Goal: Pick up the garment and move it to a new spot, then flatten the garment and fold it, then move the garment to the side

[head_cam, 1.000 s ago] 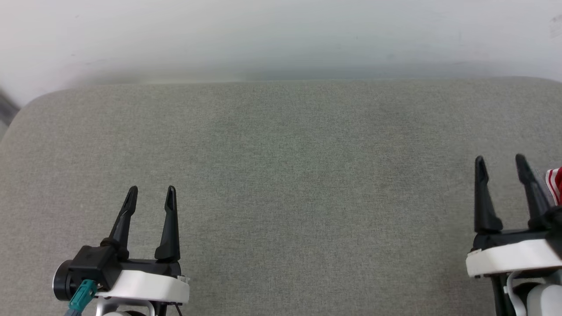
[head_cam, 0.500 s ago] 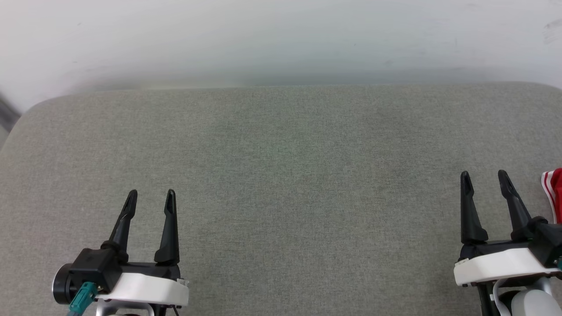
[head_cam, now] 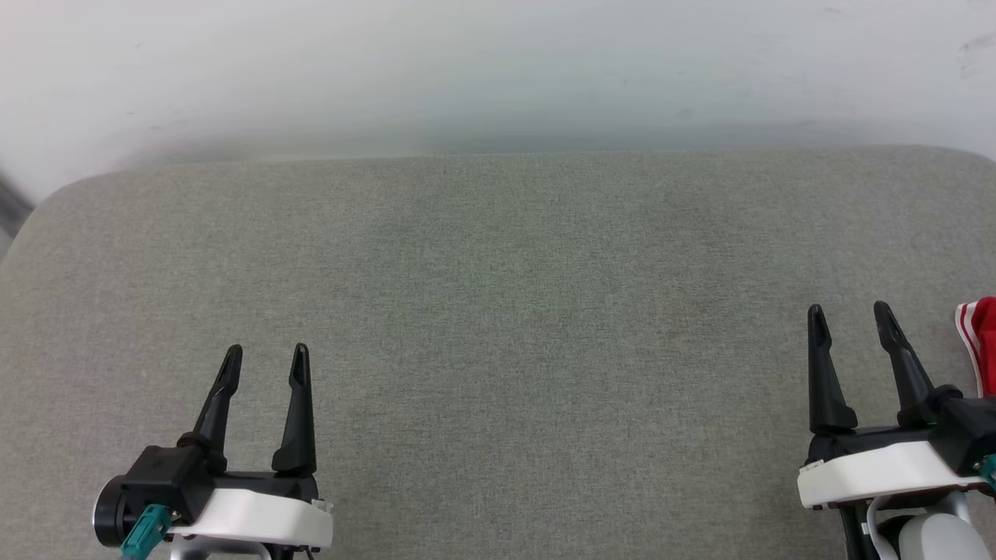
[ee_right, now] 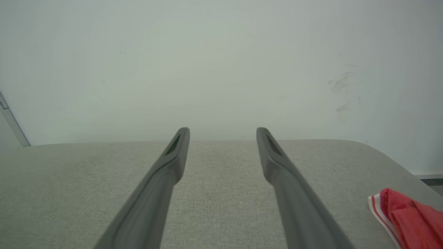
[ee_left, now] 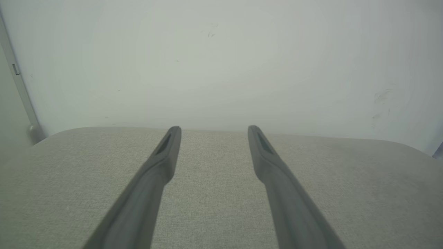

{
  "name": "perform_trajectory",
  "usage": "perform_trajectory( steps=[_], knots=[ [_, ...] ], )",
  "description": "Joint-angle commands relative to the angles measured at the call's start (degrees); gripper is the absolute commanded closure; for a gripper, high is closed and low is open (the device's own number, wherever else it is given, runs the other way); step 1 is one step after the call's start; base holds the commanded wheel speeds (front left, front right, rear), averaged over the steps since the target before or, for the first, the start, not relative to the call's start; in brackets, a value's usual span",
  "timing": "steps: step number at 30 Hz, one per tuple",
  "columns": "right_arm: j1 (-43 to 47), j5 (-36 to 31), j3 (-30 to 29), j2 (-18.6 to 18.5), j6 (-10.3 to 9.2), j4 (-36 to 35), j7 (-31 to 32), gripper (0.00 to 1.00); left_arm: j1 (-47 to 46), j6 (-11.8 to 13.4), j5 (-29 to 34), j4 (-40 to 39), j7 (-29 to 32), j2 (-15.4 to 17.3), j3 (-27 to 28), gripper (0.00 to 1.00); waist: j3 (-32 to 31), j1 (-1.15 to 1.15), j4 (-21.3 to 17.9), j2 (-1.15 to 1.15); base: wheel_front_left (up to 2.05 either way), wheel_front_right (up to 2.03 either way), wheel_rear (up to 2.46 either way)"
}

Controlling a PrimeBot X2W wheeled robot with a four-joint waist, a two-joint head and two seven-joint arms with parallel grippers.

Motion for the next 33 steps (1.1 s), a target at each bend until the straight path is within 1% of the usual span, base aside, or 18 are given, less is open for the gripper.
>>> perform_trajectory(
  steps=[1, 4, 5, 9, 12, 13, 23, 33],
  knots=[
    [0.6, 0.2, 0.0, 0.2, -0.04, -0.1, -0.2, 0.00, -0.1, -0.1, -0.4, 0.0, -0.1, -0.1, 0.2, 0.00, 0.1, 0.00, 0.0, 0.00, 0.00, 0.00, 0.00],
    [0.6, 0.3, 0.1, 0.2, -0.04, -0.1, -0.3, 0.00, -0.2, -0.1, -0.6, -0.1, -0.1, -0.1, 0.1, 0.00, 0.2, 0.00, 0.0, 0.00, 0.00, 0.00, 0.00],
    [0.0, 0.1, 0.0, 0.0, 0.00, 0.0, 0.0, 1.00, 0.0, 0.0, -0.5, 0.0, 0.0, 0.0, 0.0, 1.00, 0.2, 0.00, 0.0, 0.00, 0.00, 0.00, 0.00],
    [0.4, 0.2, 0.0, 0.0, 0.00, 1.6, 0.2, 1.00, 0.6, 0.0, -0.7, 1.6, 0.0, -0.1, -0.3, 1.00, 0.2, 0.00, 0.0, 0.00, 0.00, 0.00, 0.00],
    [0.3, 4.3, -0.1, 0.0, 0.00, 2.5, 1.3, 1.00, 0.6, 0.1, -4.8, 2.1, 0.7, 0.1, -0.5, 1.00, 0.0, 0.00, -0.1, 0.00, 0.00, 0.00, 0.00],
    [0.3, 4.3, -0.1, 0.0, 0.00, 2.5, 1.3, 1.00, 0.6, 0.1, -4.8, 2.1, 0.7, 0.1, -0.5, 1.00, 0.0, 0.00, -0.1, 0.00, 0.00, 0.00, 0.00],
    [0.0, 15.5, -0.4, 0.0, 0.00, 3.4, 4.0, 1.00, -0.6, 0.1, -16.3, 4.1, 2.9, 0.8, -0.8, 1.00, -0.3, 0.00, -0.2, 0.00, 0.00, 0.00, 0.00],
    [-0.3, 25.4, -0.6, 0.0, -0.01, 4.2, 6.5, 1.00, -1.6, 0.0, -26.4, 5.8, 4.9, 1.3, -1.0, 1.00, -0.7, 0.00, -0.2, 0.00, 0.00, 0.00, 0.00]
  ],
)
